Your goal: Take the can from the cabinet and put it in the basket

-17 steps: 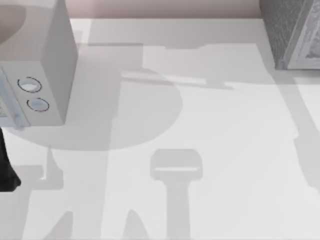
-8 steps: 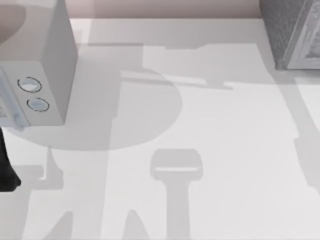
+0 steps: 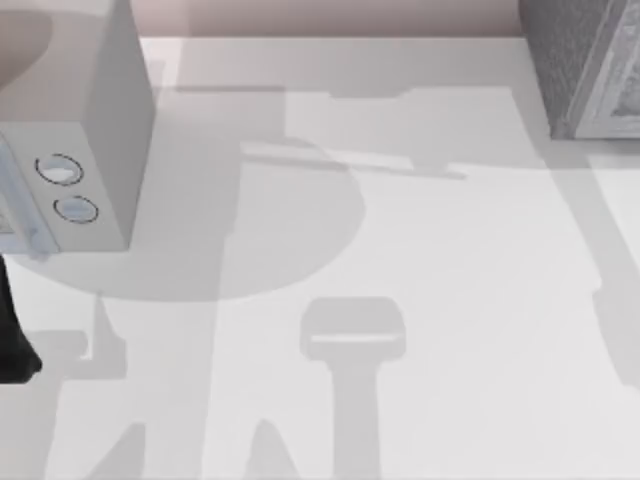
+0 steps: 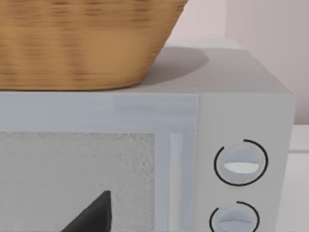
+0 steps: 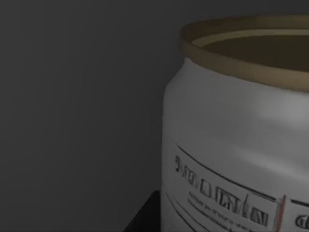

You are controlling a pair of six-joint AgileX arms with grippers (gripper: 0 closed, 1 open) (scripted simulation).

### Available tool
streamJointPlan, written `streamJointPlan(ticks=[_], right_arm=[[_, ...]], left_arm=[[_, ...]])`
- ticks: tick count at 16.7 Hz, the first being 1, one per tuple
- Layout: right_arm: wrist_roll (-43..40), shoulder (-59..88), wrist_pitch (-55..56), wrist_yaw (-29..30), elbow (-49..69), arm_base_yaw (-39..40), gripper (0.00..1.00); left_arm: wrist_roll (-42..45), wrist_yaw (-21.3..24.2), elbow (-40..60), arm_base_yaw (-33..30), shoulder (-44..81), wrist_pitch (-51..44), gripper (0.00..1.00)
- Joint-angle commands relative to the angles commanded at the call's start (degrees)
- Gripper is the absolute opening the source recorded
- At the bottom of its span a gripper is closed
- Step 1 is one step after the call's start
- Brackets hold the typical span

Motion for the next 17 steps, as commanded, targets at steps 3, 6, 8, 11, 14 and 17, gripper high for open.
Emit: streamJointPlan(ticks=[3, 6, 8, 11, 14, 17], right_arm=[[0.0, -8.9, -4.6, 2.1, -3.7, 2.3, 0.0], [0.0, -18.4, -9.4, 4.3, -7.6, 4.8, 0.0], [0.0, -22.3, -11.9, 5.5, -9.4, 6.1, 0.0], [0.0, -23.6, -13.0, 6.0, -10.1, 6.6, 0.0], [0.1, -23.5, -12.9, 5.8, -10.3, 6.3, 0.0], [0.1, -26.2, -11.3, 5.5, -13.8, 5.7, 0.0]], left_arm=[[0.0, 0.0, 0.0, 0.0, 0.0, 0.0, 1.0], [0.0, 0.0, 0.0, 0.0, 0.0, 0.0, 1.0], [0.0, 0.0, 0.0, 0.0, 0.0, 0.0, 1.0], [0.0, 0.0, 0.0, 0.0, 0.0, 0.0, 1.0], [0.0, 0.0, 0.0, 0.0, 0.0, 0.0, 1.0], [0.0, 0.0, 0.0, 0.0, 0.0, 0.0, 1.0]])
